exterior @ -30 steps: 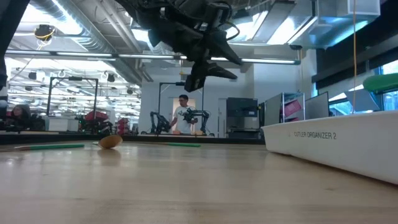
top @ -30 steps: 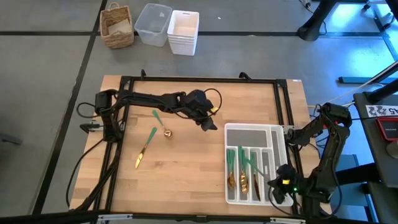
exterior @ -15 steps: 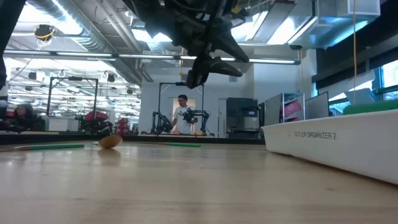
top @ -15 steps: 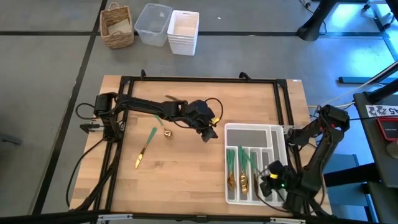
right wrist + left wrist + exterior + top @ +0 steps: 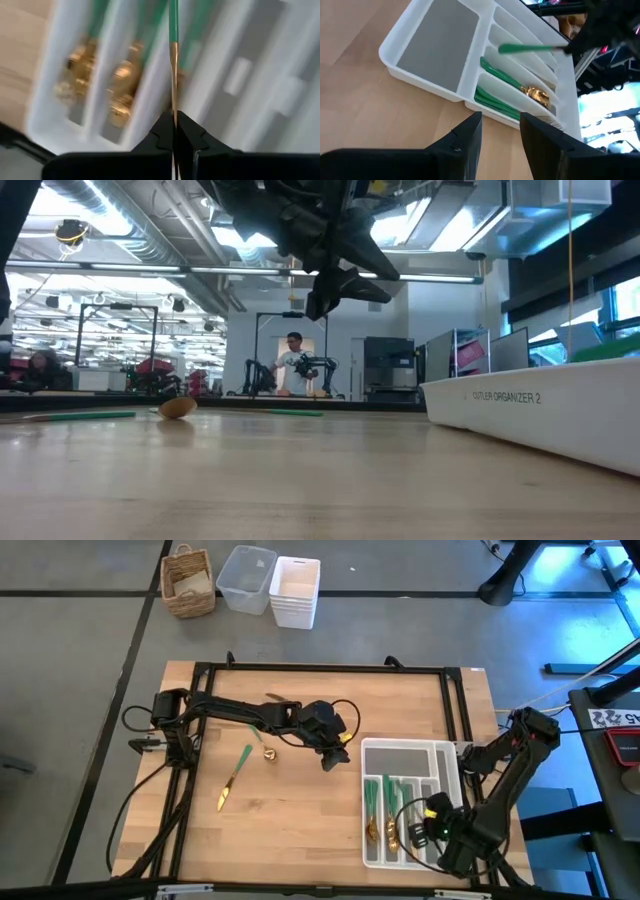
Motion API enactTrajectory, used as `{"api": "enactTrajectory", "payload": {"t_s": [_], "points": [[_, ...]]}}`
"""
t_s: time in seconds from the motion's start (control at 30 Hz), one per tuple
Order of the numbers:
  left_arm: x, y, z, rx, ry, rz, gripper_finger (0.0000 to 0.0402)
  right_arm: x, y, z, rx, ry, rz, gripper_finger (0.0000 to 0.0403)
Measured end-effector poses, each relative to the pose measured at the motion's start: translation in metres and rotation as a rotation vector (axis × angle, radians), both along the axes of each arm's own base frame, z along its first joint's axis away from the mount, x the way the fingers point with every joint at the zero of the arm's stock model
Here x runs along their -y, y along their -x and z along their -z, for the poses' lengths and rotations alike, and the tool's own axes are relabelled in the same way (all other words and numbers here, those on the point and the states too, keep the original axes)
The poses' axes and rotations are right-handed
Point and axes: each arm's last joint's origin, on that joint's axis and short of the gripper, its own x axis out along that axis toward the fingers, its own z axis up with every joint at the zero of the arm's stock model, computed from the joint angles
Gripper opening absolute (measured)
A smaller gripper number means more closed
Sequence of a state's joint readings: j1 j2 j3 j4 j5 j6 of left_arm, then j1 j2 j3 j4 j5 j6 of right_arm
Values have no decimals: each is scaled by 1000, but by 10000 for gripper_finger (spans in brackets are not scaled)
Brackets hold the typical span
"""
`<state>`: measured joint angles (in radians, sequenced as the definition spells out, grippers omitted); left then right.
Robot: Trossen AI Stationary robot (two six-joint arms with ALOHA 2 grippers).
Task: Sort silverware
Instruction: Put the green table in the white silverware tray
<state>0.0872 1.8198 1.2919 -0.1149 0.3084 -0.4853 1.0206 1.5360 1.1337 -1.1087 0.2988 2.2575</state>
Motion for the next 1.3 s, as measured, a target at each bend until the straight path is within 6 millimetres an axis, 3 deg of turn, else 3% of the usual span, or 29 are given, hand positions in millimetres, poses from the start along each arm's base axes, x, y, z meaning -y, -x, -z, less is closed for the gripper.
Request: {"api": "enactTrajectory", "payload": {"t_s": [0.17,0.37,0.73,0.87,1.3], "points": [[0,0,0,9,-31,23,127,-2,2,-8,-113,-12,38,1],[0,0,0,16,-52,38,127,-18,-10,19,-166,-23,52,1],[0,0,0,15,-52,38,127,-14,-38,55,-244,74,121,2],[0,0,0,13,-52,38,127,-18,-43,68,-254,81,102,20],[-14,2,0,-7,71,29,127,-31,-54,82,-192,9,59,56]]}}
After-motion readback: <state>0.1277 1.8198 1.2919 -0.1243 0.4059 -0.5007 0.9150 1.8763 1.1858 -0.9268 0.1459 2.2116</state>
